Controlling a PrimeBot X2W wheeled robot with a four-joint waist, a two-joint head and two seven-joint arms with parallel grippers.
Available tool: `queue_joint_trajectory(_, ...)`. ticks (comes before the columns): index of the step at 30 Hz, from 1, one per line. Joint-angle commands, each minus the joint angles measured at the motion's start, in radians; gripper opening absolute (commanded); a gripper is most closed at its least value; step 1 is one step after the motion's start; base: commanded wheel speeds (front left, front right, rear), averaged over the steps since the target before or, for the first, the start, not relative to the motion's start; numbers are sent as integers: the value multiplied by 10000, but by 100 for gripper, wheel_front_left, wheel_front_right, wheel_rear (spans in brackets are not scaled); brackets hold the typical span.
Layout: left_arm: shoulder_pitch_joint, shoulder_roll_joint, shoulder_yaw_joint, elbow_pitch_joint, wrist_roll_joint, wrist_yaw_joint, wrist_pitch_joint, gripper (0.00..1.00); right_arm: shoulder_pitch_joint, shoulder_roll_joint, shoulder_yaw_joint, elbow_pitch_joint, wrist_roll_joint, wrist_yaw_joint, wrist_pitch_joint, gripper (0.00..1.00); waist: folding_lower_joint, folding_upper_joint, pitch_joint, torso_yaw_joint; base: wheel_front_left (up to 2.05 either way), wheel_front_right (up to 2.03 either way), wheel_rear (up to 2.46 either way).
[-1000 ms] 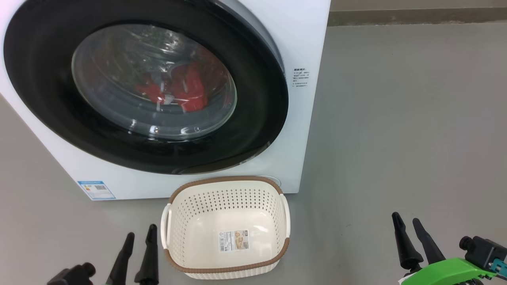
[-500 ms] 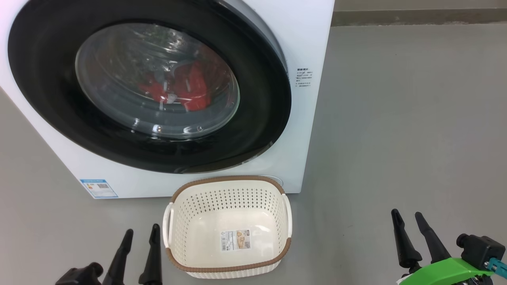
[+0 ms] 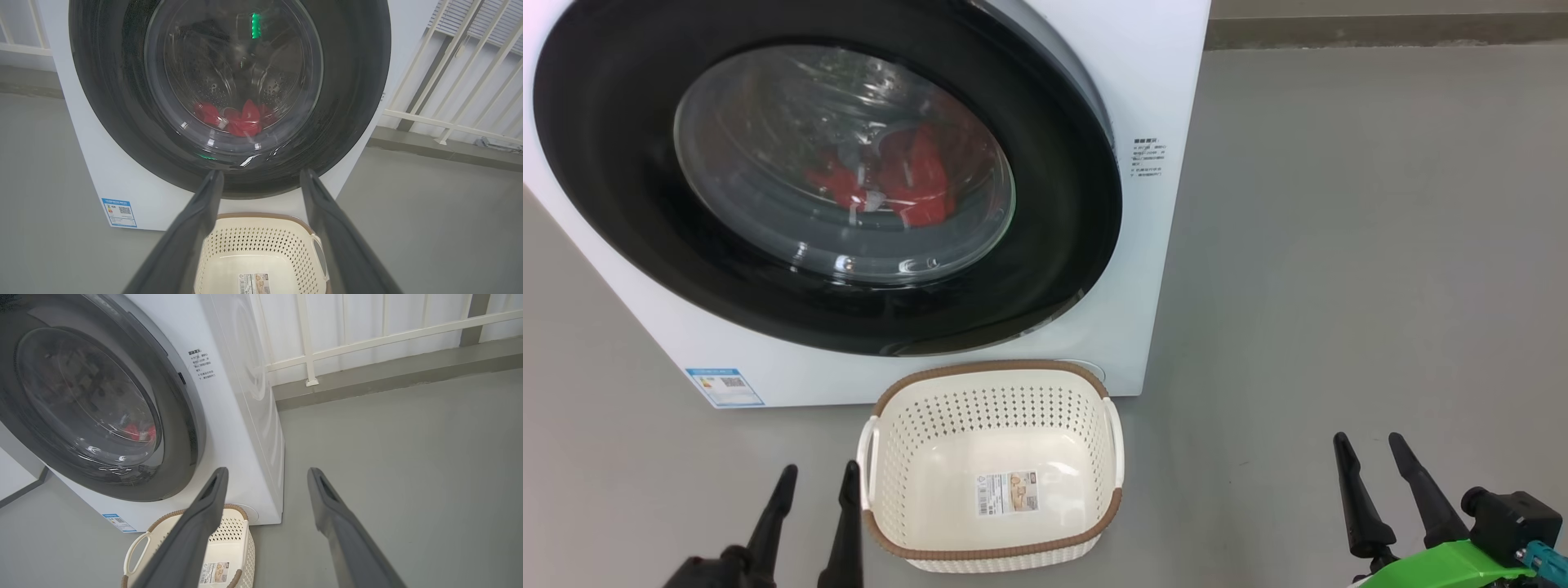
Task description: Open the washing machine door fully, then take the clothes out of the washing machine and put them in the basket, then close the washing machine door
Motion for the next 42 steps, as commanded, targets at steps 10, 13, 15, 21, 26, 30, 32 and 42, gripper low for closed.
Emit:
queue_joint_trajectory(10,41,136,167,-317,1333,83,-436,100,84,-133,-82,-474,-1251,6,-438,100,0,0,14,21,0,0,0)
queue_joint_trajectory(13,59,140,166,-263,1664,76,-525,100,137,-129,-145,-525,-1556,6,-526,100,0,0,24,31,0,0,0)
queue_joint_trajectory(15,90,143,165,-219,1883,66,-584,100,174,-125,-196,-556,-1746,6,-585,100,0,0,23,33,0,0,0)
queue_joint_trajectory(21,152,145,222,17,1845,-36,-617,100,269,-108,-310,-552,-1818,6,-617,100,0,0,9,29,0,0,0)
queue_joint_trajectory(26,153,145,262,33,1868,-76,-617,100,296,-96,-410,-576,-1792,6,-617,100,0,0,55,22,0,0,0)
queue_joint_trajectory(30,130,145,252,14,1882,-82,-617,100,279,-92,-412,-593,-1795,6,-617,100,0,0,98,12,0,0,0)
queue_joint_trajectory(32,108,145,241,10,1889,-85,-617,100,258,-90,-412,-607,-1795,6,-617,100,0,0,124,8,0,0,0)
queue_joint_trajectory(42,-8,145,197,-27,1820,-59,-617,100,-385,-87,-69,-1003,-466,6,-617,0,0,0,257,40,0,0,0)
